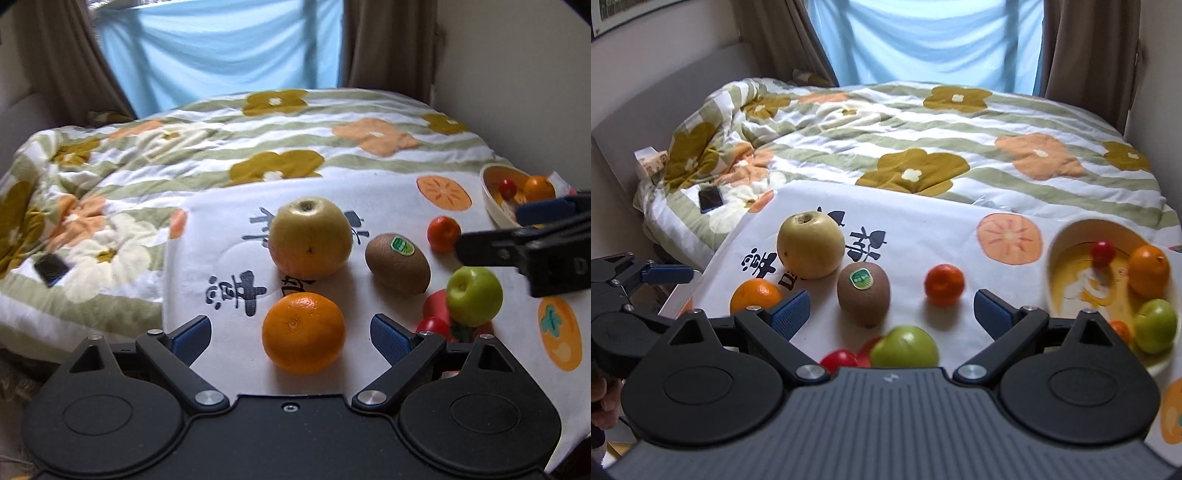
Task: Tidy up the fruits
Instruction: 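Grasp the orange with the left tool while the right tool grasps the brown kiwi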
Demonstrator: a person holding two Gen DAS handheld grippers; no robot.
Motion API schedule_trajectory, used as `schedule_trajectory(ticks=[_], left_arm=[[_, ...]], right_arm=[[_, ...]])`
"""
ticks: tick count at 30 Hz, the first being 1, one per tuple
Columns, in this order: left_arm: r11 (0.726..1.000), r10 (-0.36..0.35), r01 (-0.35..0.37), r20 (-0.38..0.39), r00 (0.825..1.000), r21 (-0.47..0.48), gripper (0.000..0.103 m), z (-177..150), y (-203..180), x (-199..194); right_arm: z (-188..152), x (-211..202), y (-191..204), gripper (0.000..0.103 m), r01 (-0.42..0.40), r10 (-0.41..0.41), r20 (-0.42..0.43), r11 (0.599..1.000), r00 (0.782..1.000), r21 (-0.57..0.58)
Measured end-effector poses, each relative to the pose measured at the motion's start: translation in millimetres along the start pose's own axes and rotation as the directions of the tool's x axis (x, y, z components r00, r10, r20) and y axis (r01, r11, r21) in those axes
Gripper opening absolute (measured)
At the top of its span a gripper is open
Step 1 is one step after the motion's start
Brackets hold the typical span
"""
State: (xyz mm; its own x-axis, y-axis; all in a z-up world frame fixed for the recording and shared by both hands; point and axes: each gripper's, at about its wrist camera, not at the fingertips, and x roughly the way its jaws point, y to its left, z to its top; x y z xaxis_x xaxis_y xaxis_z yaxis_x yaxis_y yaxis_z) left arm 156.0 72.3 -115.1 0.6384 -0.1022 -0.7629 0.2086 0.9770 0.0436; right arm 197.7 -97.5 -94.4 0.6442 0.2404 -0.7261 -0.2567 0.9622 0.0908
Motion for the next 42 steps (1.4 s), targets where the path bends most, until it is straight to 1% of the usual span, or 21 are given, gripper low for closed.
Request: schedule_trajectory(ticks=[3,6,7,12,15,16,17,19,24,29,35,40,42], left_arm=[[0.999,-0.034,0.034,-0.021,0.999,0.012,0.092,-4,2,11],[0.998,-0.058,0.059,-0.048,0.997,0.011,0.081,-6,6,22],[0.998,-0.065,0.066,-0.055,0.996,0.007,0.077,-6,7,26],[0.993,-0.116,0.114,-0.071,0.991,-0.041,0.074,-6,17,35],[0.987,-0.156,0.152,-0.070,0.985,-0.060,0.065,-4,18,37],[0.987,-0.155,0.151,-0.068,0.986,-0.059,0.065,-3,18,37],[0.987,-0.154,0.151,-0.066,0.986,-0.054,0.065,-3,18,37],[0.987,-0.155,0.152,-0.063,0.986,-0.052,0.064,-2,18,37],[0.987,-0.153,0.150,-0.062,0.986,-0.051,0.063,-2,18,36],[0.991,-0.127,0.125,-0.063,0.990,-0.044,0.063,-4,18,34],[0.994,-0.096,0.092,-0.066,0.993,-0.055,0.063,-9,23,30],[0.997,-0.057,0.054,-0.064,0.996,-0.056,0.063,-11,21,27],[0.997,-0.046,0.043,-0.063,0.997,-0.058,0.063,-11,20,25]], right_arm=[[1,17,7,0.103,0.004,-0.004,-0.026,1.000,1.000,0.003],[0,30,10,0.103,0.004,-0.004,-0.049,1.000,0.999,0.004],[-1,33,11,0.103,0.004,-0.003,-0.055,1.000,0.998,0.005],[-1,49,15,0.103,0.003,-0.003,-0.082,1.000,0.997,0.006],[-1,58,17,0.103,0.006,-0.007,-0.097,1.000,0.995,-0.008],[-1,60,18,0.103,0.005,-0.006,-0.100,1.000,0.995,-0.013],[0,63,19,0.099,0.003,-0.005,-0.105,1.000,0.994,-0.019],[0,68,21,0.095,0.000,-0.004,-0.116,0.999,0.993,-0.033],[1,78,23,0.090,-0.004,-0.004,-0.131,0.998,0.991,-0.056],[2,86,23,0.084,-0.012,0.002,-0.145,0.997,0.989,-0.073],[2,95,23,0.080,-0.020,0.005,-0.152,0.995,0.988,-0.094],[2,97,23,0.079,-0.033,0.016,-0.148,0.994,0.989,-0.108],[2,97,23,0.065,-0.052,0.033,-0.154,0.992,0.987,-0.118]])
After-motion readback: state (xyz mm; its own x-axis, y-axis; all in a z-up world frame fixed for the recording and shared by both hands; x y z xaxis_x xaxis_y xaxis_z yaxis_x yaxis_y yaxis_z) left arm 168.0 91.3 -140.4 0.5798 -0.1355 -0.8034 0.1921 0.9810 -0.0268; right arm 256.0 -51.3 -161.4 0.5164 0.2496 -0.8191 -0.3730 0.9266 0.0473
